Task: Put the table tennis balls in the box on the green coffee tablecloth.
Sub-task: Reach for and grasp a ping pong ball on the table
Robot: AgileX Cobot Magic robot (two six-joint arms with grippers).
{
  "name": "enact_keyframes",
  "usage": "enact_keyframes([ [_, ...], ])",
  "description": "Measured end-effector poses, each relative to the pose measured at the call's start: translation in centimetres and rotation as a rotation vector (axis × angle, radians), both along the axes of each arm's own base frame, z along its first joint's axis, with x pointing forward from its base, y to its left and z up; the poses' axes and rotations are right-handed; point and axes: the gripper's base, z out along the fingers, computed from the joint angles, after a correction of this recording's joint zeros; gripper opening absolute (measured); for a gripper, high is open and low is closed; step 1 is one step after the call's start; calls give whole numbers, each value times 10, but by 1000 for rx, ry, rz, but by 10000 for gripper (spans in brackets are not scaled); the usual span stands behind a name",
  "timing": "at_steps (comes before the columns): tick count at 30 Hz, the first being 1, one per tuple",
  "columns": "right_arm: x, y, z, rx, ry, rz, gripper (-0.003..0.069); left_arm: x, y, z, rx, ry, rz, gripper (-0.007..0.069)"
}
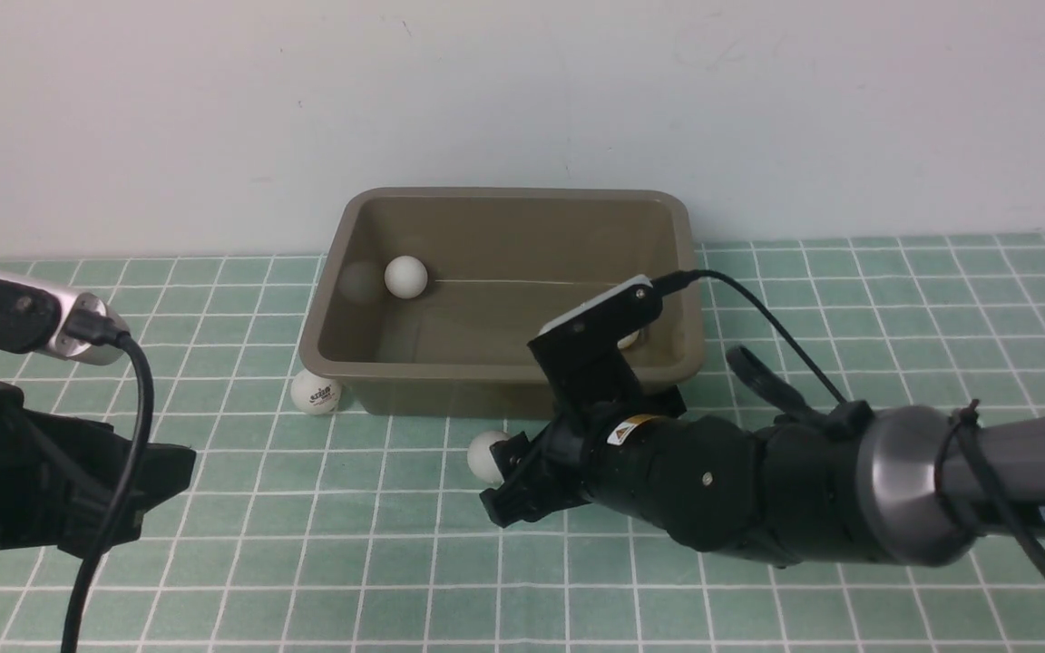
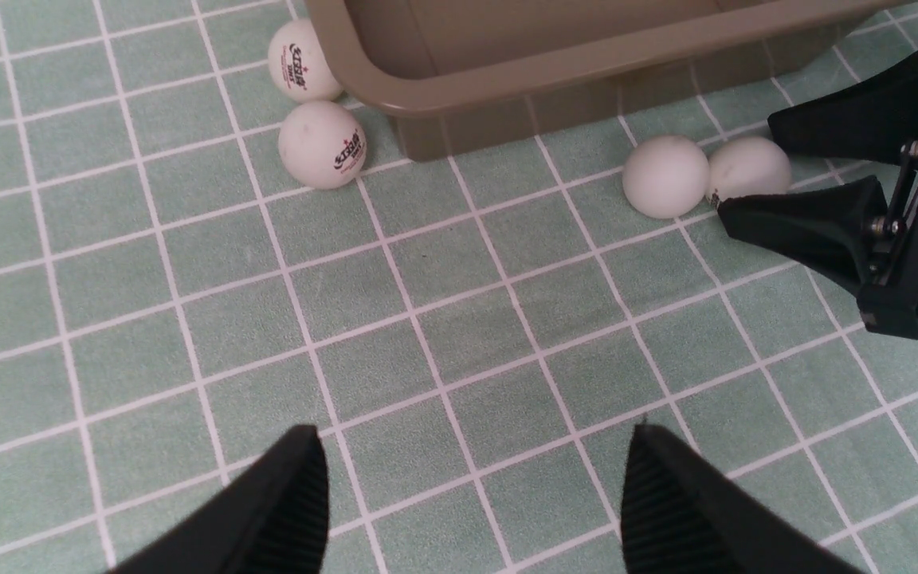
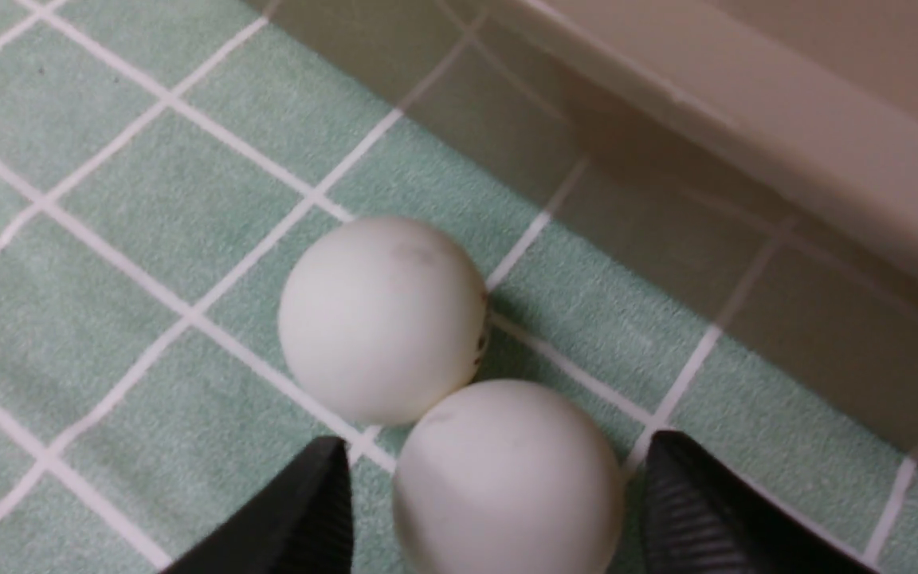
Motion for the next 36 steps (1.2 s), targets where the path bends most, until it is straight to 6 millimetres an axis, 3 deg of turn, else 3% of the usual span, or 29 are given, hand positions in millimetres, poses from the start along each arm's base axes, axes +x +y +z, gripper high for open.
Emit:
enact_keyframes([
  [4, 3, -3, 1, 2, -14, -16, 316, 0, 0, 0, 0, 1, -1, 447],
  [13, 14, -15, 1, 1, -21, -59, 311, 0, 0, 0, 0, 1, -1, 447],
  [24, 14, -15, 2, -24, -30, -31, 311, 0, 0, 0, -1, 2, -2, 447],
  [36, -14, -32, 52, 10, -52, 54, 311, 0, 0, 0, -1, 3, -2, 447],
])
